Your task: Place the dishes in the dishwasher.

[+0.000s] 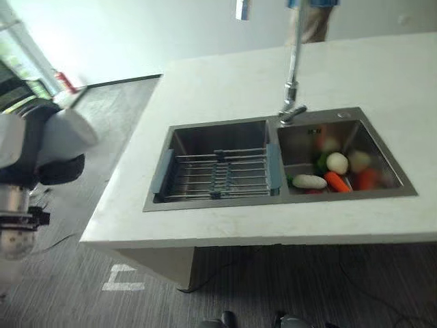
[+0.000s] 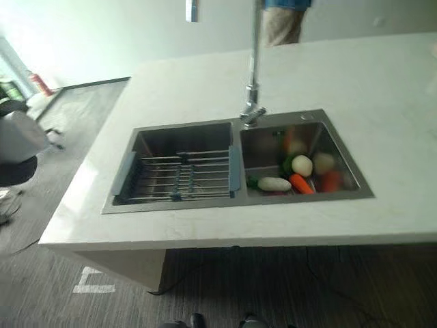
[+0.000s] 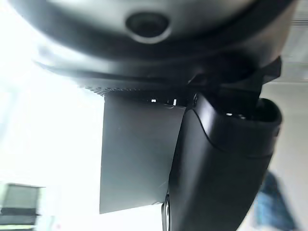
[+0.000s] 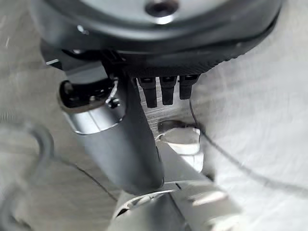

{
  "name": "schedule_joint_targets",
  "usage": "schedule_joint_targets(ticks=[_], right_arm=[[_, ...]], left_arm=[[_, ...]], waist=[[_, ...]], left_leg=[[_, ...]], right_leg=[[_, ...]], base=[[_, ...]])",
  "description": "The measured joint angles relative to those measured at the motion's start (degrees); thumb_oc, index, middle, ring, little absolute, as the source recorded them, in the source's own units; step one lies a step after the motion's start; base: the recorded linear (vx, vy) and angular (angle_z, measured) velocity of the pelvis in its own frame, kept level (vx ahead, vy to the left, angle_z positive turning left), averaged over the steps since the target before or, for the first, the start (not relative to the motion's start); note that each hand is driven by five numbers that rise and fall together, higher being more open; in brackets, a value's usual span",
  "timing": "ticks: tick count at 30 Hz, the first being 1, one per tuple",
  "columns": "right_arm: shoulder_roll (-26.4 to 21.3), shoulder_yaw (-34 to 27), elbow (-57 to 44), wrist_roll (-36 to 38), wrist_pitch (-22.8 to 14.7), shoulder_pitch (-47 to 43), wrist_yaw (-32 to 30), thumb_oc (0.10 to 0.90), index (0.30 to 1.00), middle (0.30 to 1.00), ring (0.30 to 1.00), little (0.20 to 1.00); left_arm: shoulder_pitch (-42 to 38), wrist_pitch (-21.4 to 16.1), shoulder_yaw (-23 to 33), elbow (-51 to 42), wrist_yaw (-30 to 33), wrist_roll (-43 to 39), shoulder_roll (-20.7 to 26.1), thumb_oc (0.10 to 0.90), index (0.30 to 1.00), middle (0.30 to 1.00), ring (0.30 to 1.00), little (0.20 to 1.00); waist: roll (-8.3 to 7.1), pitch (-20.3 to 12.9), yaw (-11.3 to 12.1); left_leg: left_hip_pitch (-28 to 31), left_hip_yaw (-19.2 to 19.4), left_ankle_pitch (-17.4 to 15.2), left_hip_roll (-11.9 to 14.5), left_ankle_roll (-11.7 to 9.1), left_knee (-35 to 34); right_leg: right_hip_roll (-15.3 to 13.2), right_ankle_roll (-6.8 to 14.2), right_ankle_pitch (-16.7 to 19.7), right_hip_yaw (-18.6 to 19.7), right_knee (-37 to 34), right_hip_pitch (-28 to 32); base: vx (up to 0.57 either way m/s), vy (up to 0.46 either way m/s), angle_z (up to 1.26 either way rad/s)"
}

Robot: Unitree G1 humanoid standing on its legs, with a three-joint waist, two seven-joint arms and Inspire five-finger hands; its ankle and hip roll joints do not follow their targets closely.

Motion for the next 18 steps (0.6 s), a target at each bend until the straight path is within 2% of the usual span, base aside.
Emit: schedule_joint_targets(ticks=[1,2,3,4,5,6,7,8,9,10,11,12,13,14,15,16,17,18], right_arm=[[-0.5,0.06,0.02,0.0,0.02,-0.18,-0.12,0.8,0.9,0.9,0.9,0.9],[-1.04,0.09,0.2,-0.44,0.05,-0.62,-0.21,0.8,0.9,0.9,0.9,0.9],[-1.86,0.25,0.77,-1.68,0.38,-0.7,-0.45,0.8,0.9,0.9,0.9,0.9],[-2.59,0.18,0.88,-2.13,1.34,-1.39,-0.96,0.8,0.9,0.9,0.9,0.9],[-2.96,-0.3,1.19,-1.99,3.71,-1.19,-2.07,0.8,0.9,0.9,0.9,0.9],[-2.78,-0.59,1.34,-2.05,3.96,-1.41,-2.06,0.8,0.9,0.9,0.9,0.9],[-2.82,-0.77,2.19,-2.02,4.03,-1.29,-1.99,0.8,0.9,0.9,0.9,0.9],[-3.01,-3.51,2.47,0.53,3.78,-0.95,-1.24,0.8,0.9,0.9,0.9,0.9],[-5.05,-4.95,2.03,3.08,3.59,-0.38,-0.15,0.8,0.9,0.9,0.9,0.9],[-3.75,-8.25,2.49,2.46,3.64,-0.86,0.43,0.8,0.9,0.9,0.9,0.9],[-0.8,-12.59,2.68,3.73,3.46,0.72,0.46,0.8,0.9,0.9,0.9,0.9],[-1.31,-11.92,2.32,4.64,3.22,1.63,0.76,0.8,0.9,0.9,0.9,0.9],[-1.59,-10.73,2.05,4.62,1.59,2.64,-0.29,0.8,0.9,0.9,0.9,0.9],[-1.42,-9.75,1.92,4.79,1.03,3.02,-0.77,0.8,0.9,0.9,0.9,0.9],[-0.67,-9.29,1.77,4.84,0.98,2.46,-0.83,0.8,0.9,0.9,0.9,0.9],[0.54,-8.87,0.31,4.84,0.82,1.28,-0.85,0.8,0.9,0.9,0.9,0.9],[2.76,-8.04,-1.59,4.8,0.17,-0.88,-0.28,0.8,0.9,0.9,0.9,0.9],[4.87,-7.5,-3.22,4.8,-0.98,-2.55,0.38,0.8,0.9,0.9,0.9,0.9]], left_arm=[[-0.2,-0.41,-0.07,-0.74,0.59,-0.14,-2.93,0.4,0.3,0.3,0.3,0.3],[-0.39,-1.06,-0.29,-0.95,1.08,-0.15,-4.87,0.4,0.3,0.3,0.3,0.3],[-1.4,-1.21,-1.3,-0.66,1.29,-0.14,-5.8,0.4,0.3,0.3,0.3,0.3],[-2.56,-1.36,-2.56,-0.08,1.49,-0.02,-6.8,0.4,0.3,0.3,0.3,0.3],[-5.01,-1.36,-5.73,0.96,3.08,0.19,-10.38,0.4,0.3,0.3,0.3,0.3],[-5.04,-1.35,-7.49,0.95,4.31,0.96,-10.99,0.4,0.3,0.3,0.3,0.3],[-4.97,-1.36,-9.27,0.94,5.31,2.38,-11.32,0.4,0.3,0.3,0.3,0.3],[-4.74,-1.58,-11.41,0.96,5.44,4.26,-11.45,0.4,0.3,0.3,0.3,0.3],[-6.05,-3.02,-12.56,0.95,5.62,4.77,-11.68,0.4,0.3,0.3,0.3,0.3],[-7.09,-2.95,-12.19,1.07,5.91,4.57,-12.99,0.4,0.3,0.3,0.3,0.3],[-7.47,-4.17,-12.53,-0.22,4.45,4.37,-13.66,0.4,0.3,0.3,0.3,0.3],[-7.31,-4.18,-12.87,-1.38,3.4,4.36,-13.62,0.4,0.3,0.3,0.3,0.3],[-7.03,-4.15,-12.82,-5.32,1.37,3.74,-13.58,0.4,0.3,0.3,0.3,0.3],[-6.9,-4.25,-13.13,-9.28,0.42,3.56,-13.91,0.4,0.3,0.3,0.3,0.3],[-7.18,-4.98,-14.17,-12.27,-0.21,3.53,-13.91,0.4,0.3,0.3,0.3,0.3],[-8.03,-5.76,-15.5,-13.66,-0.7,4.07,-13.71,0.4,0.3,0.3,0.3,0.3],[-9.14,-5.84,-16.73,-12.98,-1.81,4.14,-13.56,0.4,0.3,0.3,0.3,0.3],[-11.14,-5.71,-18.62,-11.0,-2.06,4.15,-13.66,0.4,0.3,0.3,0.3,0.3]], waist=[[0.15,0.09,0.47],[0.2,0.14,0.63],[0.43,0.42,1.1],[0.6,0.73,2.42],[-0.05,1.26,1.72],[-0.83,1.69,1.92],[-1.54,2.13,2.26],[-1.66,2.73,1.27],[-0.48,3.06,-0.35],[-2.23,3.84,1.36],[-3.82,3.71,1.44],[-3.59,3.56,1.36],[-3.99,3.5,3.44],[-4.39,3.24,4.72],[-4.36,2.8,5.39],[-3.54,2.93,5.38],[-2.82,2.81,5.09],[-1.56,2.91,4.38]], left_leg=[[-1.03,4.35,-0.24,2.01,0.0,0.19],[-2.44,7.86,-0.66,3.75,-1.03,1.53],[-3.75,10.29,-0.09,5.61,-3.06,3.17],[-3.78,11.65,0.11,7.34,-5.0,4.15],[-2.92,13.14,0.9,8.72,-6.57,5.25],[-1.41,13.02,0.84,8.93,-6.5,5.94],[0.47,13.02,0.77,8.88,-6.43,6.36],[6.04,13.16,-1.55,8.97,-3.68,5.94],[11.37,16.1,-1.8,5.91,-3.44,-0.06],[9.74,15.54,-2.53,2.49,-1.33,-1.09],[6.16,15.18,-5.71,0.69,1.48,6.82],[4.51,15.87,-9.65,0.38,3.63,12.15],[3.18,14.85,-14.09,-1.46,4.83,16.39],[2.17,14.16,-16.0,-2.13,6.38,18.49],[1.75,13.37,-16.97,-3.26,7.88,19.57],[1.54,11.6,-17.37,-3.71,8.59,19.79],[2.29,9.91,-16.69,-4.52,9.26,17.98],[3.44,7.46,-15.67,-5.65,10.59,15.16]], right_leg=[[-1.14,-0.46,0.08,-1.86,0.25,-0.01],[-2.38,-0.9,-0.19,-4.14,0.15,0.04],[-3.21,-0.95,-0.61,-5.69,-0.03,0.32],[-4.31,-0.4,-0.19,-8.47,-0.35,0.95],[-7.8,0.7,0.75,-13.44,-2.44,3.9],[-9.85,1.19,1.75,-15.24,-3.6,4.69],[-11.49,2.12,3.06,-15.52,-5.06,5.68],[-14.05,1.65,4.08,-11.25,-5.32,5.17],[-17.01,6.8,3.68,-7.85,-0.81,3.12],[-16.38,9.59,1.28,-7.73,0.73,2.21],[-18.56,10.3,6.01,-9.4,-4.04,6.15],[-19.58,11.29,7.21,-11.09,-4.01,8.32],[-22.26,12.17,8.24,-10.98,-2.01,8.98],[-23.87,11.66,9.46,-11.09,-1.65,9.35],[-24.69,8.94,11.38,-12.94,-2.04,9.87],[-23.34,8.87,9.68,-12.6,-0.08,10.12],[-20.4,8.81,6.51,-11.31,2.09,9.68],[-15.87,8.17,3.92,-8.93,2.47,9.46]], base=[[-0.21,0.076,1.88],[-0.28,0.166,1.87],[-0.22,0.168,1.48],[-0.37,0.321,1.9],[-0.23,0.266,1.8],[-0.33,0.372,1.82],[-0.23,0.272,1.54],[-0.34,0.501,1.93],[-0.22,0.634,1.8],[-0.19,0.823,2.1],[-0.07,0.782,1.71],[-0.06,0.642,1.8],[0.0,0.479,0.89],[0.04,0.251,0.68],[0.06,0.161,0.72],[0.09,0.078,0.76],[0.11,0.058,0.79],[0.03,-0.001,1.0]])
